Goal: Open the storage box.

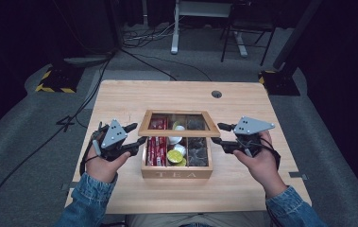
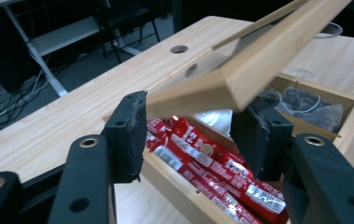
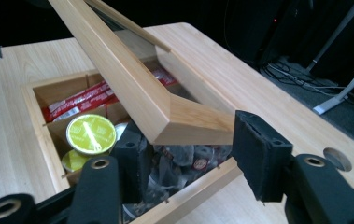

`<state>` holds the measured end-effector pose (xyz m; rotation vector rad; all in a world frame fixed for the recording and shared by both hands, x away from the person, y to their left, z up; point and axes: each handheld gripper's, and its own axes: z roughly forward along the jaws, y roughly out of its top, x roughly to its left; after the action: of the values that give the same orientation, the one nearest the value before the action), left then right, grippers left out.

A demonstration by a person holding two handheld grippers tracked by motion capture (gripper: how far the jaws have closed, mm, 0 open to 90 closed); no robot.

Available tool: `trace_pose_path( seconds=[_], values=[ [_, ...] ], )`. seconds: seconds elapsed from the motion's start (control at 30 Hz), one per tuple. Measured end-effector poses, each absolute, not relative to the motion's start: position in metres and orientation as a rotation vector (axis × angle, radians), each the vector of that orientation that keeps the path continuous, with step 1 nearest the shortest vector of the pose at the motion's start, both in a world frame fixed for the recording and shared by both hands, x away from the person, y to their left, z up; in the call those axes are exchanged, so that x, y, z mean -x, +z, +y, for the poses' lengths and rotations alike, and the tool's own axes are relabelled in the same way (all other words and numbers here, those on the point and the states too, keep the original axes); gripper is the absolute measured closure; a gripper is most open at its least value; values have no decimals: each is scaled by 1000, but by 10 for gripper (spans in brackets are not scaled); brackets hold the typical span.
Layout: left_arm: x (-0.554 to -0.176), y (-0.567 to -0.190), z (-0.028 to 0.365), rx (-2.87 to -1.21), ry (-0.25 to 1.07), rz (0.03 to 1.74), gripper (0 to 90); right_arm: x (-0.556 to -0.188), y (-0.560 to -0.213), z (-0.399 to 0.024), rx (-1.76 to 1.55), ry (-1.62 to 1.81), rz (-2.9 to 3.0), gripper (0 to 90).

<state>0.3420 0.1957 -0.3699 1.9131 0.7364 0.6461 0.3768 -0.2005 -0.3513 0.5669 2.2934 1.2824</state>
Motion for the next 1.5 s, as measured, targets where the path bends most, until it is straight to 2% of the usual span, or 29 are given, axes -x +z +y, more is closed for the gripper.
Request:
trace_pose_path(
  seconds=[0.07,0.57,0.9,1.23,1.5],
  values=[
    [-342,-370,199,-1910,654,747,448,-382,-345,-201,-555,1305,2293,541],
    [-331,-375,225,-1899,688,835,446,-420,-310,-191,-518,1306,2247,597],
    [-315,-382,245,-1895,711,913,436,-448,-301,-183,-537,1335,2211,603],
    [-304,-393,257,-1919,643,999,413,-480,-295,-177,-584,1367,2153,588],
    [-302,-399,258,-1937,620,1023,407,-509,-300,-169,-639,1356,2127,528]
  ],
)
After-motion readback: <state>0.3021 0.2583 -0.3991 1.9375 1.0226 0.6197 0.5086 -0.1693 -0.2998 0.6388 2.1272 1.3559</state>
